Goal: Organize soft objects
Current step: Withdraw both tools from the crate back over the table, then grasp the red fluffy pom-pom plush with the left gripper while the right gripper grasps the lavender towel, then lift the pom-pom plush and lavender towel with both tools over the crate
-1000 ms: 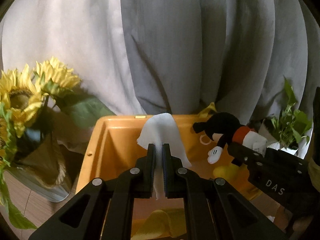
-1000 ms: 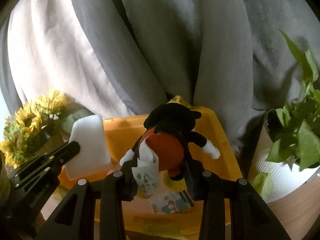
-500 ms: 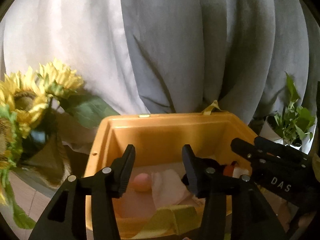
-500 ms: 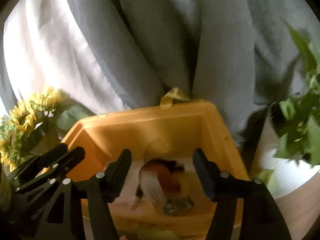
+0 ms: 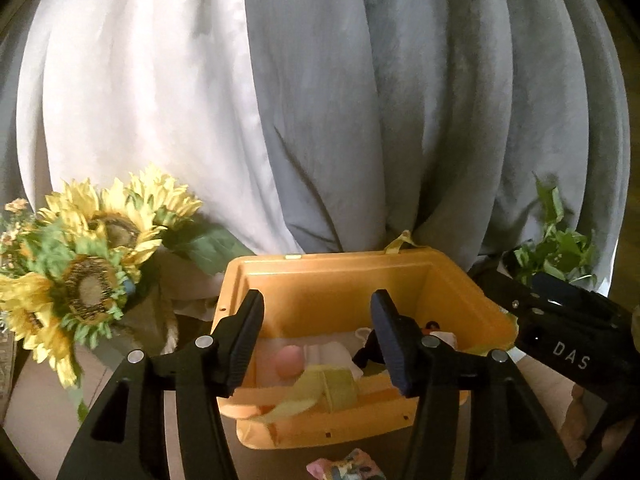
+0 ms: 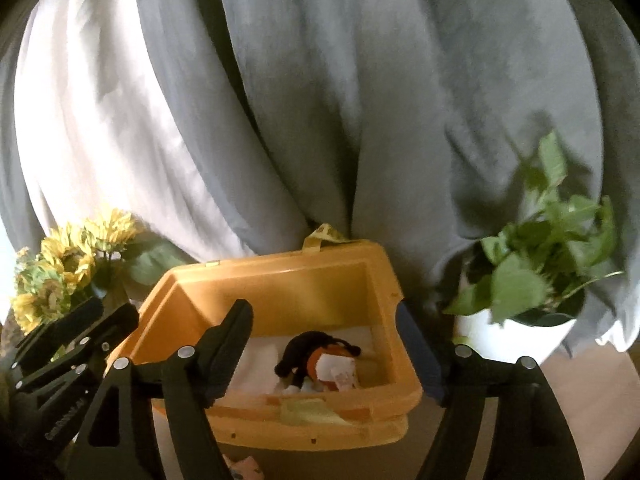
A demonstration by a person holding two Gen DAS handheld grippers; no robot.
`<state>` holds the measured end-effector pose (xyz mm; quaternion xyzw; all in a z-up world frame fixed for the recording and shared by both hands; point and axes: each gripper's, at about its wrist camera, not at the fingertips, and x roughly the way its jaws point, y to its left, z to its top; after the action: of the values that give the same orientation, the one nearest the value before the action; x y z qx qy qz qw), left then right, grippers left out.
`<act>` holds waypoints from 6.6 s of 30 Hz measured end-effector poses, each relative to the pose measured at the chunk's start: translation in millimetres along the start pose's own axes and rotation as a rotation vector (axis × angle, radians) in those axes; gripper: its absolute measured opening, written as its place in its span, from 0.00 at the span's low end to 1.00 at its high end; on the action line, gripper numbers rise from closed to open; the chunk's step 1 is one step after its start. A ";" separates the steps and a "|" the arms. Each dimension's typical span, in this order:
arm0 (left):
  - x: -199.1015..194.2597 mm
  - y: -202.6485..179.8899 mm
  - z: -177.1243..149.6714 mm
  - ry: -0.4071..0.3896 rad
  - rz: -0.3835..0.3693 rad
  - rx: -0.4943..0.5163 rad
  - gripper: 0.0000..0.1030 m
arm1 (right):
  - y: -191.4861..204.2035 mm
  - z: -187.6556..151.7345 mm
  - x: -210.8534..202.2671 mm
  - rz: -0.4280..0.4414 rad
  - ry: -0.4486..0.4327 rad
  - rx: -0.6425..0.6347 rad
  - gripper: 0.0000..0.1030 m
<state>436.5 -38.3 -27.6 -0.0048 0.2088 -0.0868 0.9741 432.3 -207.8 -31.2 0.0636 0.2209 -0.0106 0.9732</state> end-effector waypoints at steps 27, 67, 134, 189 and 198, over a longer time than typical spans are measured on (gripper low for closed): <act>-110.3 -24.9 -58.9 -0.004 0.089 0.072 0.65 | -22.9 -48.0 -125.3 -0.147 -0.067 -0.004 0.79; -57.1 -38.9 -150.5 0.297 0.069 0.086 0.66 | -55.5 -135.3 -91.6 -0.196 0.140 0.027 0.79; -49.3 -33.9 -132.4 0.296 -0.019 0.026 0.34 | -44.5 -131.9 -69.9 -0.081 0.254 0.002 0.29; -94.2 -11.5 17.2 -0.115 0.033 0.019 0.34 | 4.5 11.7 -115.2 0.078 -0.213 -0.008 0.30; -65.5 -10.7 27.8 -0.104 0.031 0.032 0.34 | 2.0 25.7 -87.3 0.089 -0.186 -0.004 0.30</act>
<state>387.3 -38.4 24.9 0.0094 0.1566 -0.0748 0.9848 364.6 -209.8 29.6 0.0700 0.1268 0.0272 0.9891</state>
